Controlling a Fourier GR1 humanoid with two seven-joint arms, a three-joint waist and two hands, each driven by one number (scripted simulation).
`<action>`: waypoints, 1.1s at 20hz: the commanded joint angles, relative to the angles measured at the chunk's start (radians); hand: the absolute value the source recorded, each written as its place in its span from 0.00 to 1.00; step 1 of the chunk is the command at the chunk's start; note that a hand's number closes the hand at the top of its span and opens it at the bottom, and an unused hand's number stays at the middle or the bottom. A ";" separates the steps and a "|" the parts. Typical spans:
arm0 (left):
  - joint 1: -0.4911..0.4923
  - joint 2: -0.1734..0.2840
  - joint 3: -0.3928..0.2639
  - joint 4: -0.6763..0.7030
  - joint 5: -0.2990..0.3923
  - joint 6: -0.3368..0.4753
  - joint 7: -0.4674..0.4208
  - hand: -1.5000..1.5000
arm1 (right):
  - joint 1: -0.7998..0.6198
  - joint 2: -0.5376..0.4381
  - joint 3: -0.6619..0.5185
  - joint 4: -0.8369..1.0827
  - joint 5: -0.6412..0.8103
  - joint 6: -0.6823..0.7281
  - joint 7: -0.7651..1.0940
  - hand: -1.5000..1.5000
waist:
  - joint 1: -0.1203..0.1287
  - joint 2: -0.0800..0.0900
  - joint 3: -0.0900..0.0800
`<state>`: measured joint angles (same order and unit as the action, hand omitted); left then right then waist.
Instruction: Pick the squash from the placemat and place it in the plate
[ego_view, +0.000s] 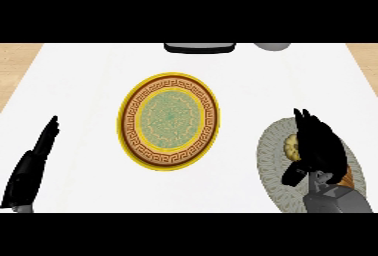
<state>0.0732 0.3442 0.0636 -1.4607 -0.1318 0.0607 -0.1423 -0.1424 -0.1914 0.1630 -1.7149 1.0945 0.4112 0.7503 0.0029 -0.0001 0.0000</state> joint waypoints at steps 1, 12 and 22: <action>0.042 -0.015 0.010 -0.071 -0.010 -0.024 0.025 0.50 | -0.056 -0.019 -0.073 0.072 -0.037 0.032 -0.051 0.00 | 0.002 0.000 0.000; 0.003 -0.036 0.066 -0.073 -0.052 -0.071 0.066 0.50 | -0.001 -0.017 -0.086 0.202 0.012 -0.074 -0.152 0.00 | -0.001 0.000 0.000; 0.018 -0.078 0.071 -0.123 -0.068 -0.095 0.076 0.50 | -0.035 -0.039 -0.143 0.290 -0.027 -0.115 -0.273 1.00 | 0.001 -0.001 0.000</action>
<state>0.0671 0.2834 0.1395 -1.5146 -0.2042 -0.0219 -0.1003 -0.1765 -0.2076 0.0502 -1.4460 1.0970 0.3278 0.5569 0.0022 -0.0001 0.0001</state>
